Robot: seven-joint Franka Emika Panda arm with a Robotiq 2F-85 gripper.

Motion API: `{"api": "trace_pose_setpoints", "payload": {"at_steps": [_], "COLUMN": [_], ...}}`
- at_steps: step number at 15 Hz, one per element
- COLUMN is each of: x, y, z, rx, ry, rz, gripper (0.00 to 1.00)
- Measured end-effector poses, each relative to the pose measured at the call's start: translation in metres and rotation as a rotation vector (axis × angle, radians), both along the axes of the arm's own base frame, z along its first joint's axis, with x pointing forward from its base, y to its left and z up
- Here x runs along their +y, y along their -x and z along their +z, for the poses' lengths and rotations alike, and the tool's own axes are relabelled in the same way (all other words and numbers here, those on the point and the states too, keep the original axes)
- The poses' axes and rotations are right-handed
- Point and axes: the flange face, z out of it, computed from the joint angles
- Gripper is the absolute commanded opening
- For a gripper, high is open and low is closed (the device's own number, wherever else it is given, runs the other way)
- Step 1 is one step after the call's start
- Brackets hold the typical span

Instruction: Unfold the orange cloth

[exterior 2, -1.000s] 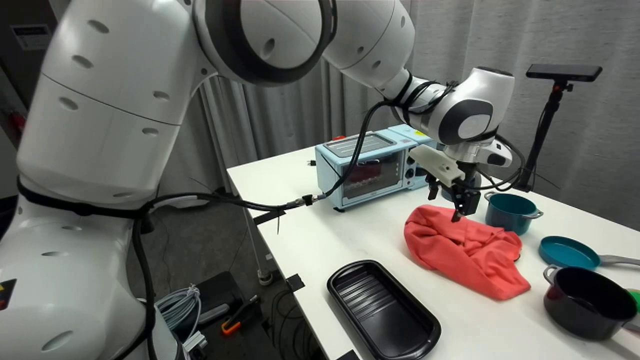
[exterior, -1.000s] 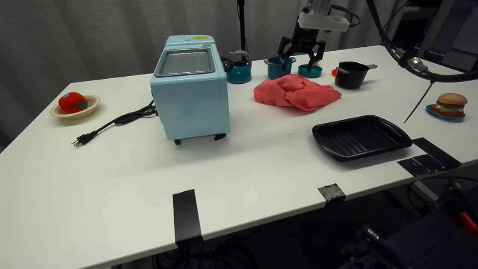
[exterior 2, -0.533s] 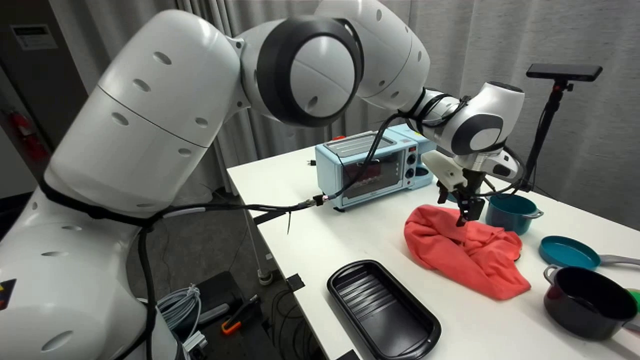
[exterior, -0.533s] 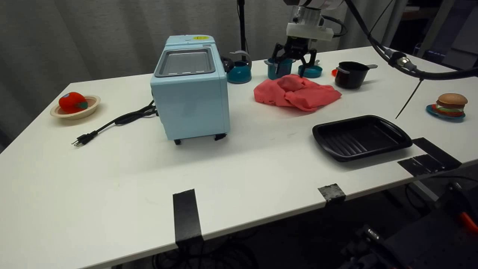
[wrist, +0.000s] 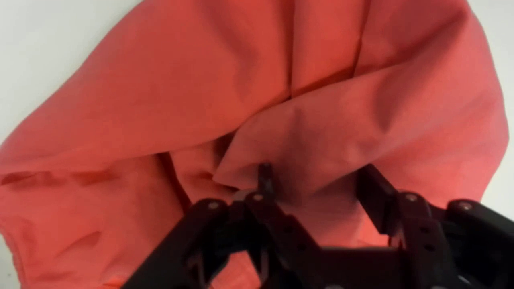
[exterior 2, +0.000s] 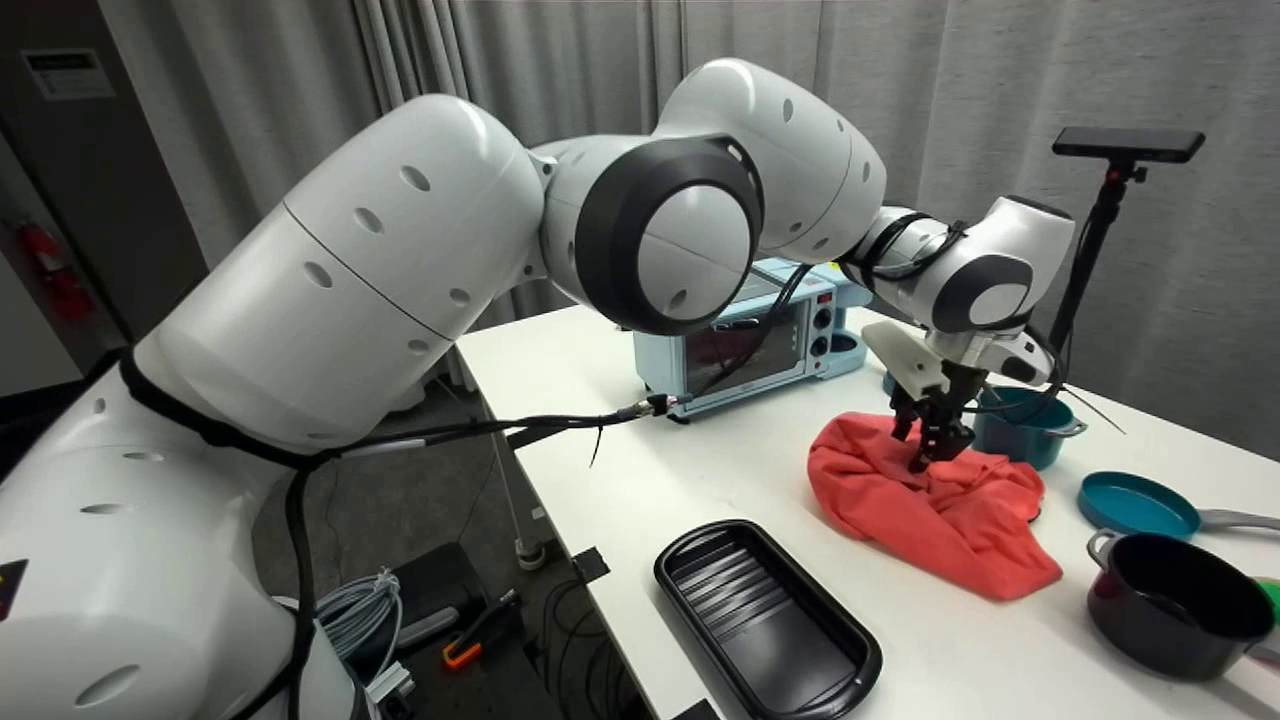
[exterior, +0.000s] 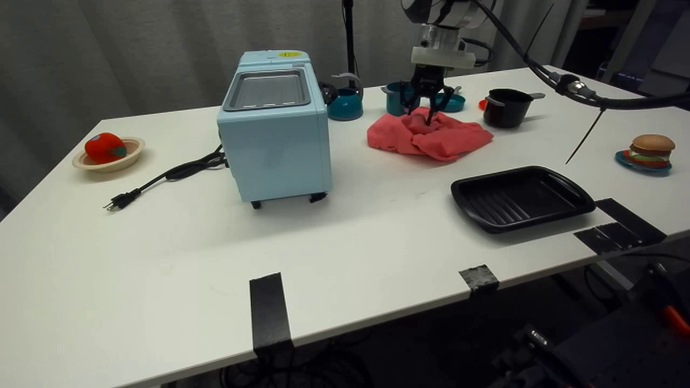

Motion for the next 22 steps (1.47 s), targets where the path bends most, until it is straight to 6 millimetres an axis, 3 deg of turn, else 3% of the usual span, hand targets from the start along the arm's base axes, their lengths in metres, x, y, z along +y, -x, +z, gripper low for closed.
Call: {"api": "trace_pose_setpoints", "payload": {"at_steps": [4,9,13,17,19,22], "x": [-0.006,-0.007,0.015,0.048,0.068,0.103], "y": [-0.011,-0.022,-0.031,-0.021,-0.009,0.018], "z": [0.0,0.005,0.057,0.121,0.14,0.148], "rx": [-0.019,-0.067,-0.231,-0.38,-0.409,-0.402], "ry": [0.003,0.008,0.022,0.037,0.033,0.011], "rz": [-0.012,-0.014,-0.007,0.041,0.096,0.197], "gripper": [0.0,0.02,0.02,0.02,0.02,0.02]}}
